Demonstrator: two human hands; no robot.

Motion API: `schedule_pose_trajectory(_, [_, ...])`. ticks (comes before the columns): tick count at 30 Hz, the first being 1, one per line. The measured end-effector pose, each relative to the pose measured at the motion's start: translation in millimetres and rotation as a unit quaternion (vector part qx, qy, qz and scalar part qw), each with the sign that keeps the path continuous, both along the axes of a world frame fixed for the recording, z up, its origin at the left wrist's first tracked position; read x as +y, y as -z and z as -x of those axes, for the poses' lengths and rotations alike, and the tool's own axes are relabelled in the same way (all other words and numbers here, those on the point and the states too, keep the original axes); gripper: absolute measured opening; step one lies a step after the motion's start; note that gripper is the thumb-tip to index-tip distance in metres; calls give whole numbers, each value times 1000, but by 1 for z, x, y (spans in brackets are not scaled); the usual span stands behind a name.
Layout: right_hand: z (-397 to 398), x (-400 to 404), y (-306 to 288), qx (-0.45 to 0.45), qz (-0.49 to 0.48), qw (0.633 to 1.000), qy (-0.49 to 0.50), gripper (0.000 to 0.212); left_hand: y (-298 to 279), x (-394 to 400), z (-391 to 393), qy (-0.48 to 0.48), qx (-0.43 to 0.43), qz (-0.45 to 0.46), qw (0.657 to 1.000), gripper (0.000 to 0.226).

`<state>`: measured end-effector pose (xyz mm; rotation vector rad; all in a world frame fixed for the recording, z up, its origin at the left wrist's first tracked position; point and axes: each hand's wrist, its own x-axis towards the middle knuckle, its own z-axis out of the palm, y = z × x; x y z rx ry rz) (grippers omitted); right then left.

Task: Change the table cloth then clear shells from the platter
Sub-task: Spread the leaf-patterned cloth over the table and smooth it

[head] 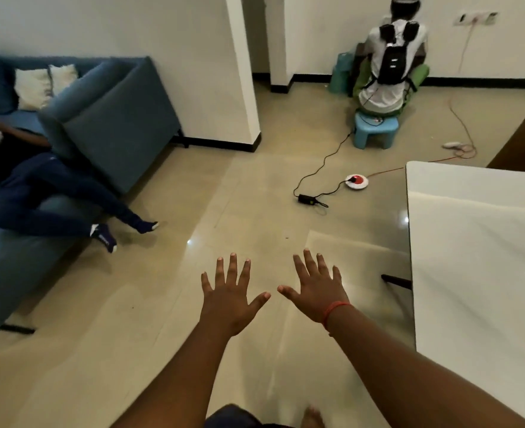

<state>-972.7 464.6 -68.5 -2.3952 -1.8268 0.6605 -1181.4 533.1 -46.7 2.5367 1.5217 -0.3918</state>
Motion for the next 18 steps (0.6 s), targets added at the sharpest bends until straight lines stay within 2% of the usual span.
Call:
schedule_pose_trajectory(5, [-71,40,10,-11,15,995,98,98,8,90,-88,93,9,19,995,89])
schedule_pose_trajectory(9, [-135,60,17,-27,29,979,201,100,17,152,-179,201,1,47,978,89])
schedule_pose_trajectory(14, [-196,59,11,-33,39,940,339,95,17,192,-296,358,6,50,932,91])
schedule_pose_trajectory(18, [-234,35,14,-21,49,898,436,98,22,186,-380,451,7,60,890,90])
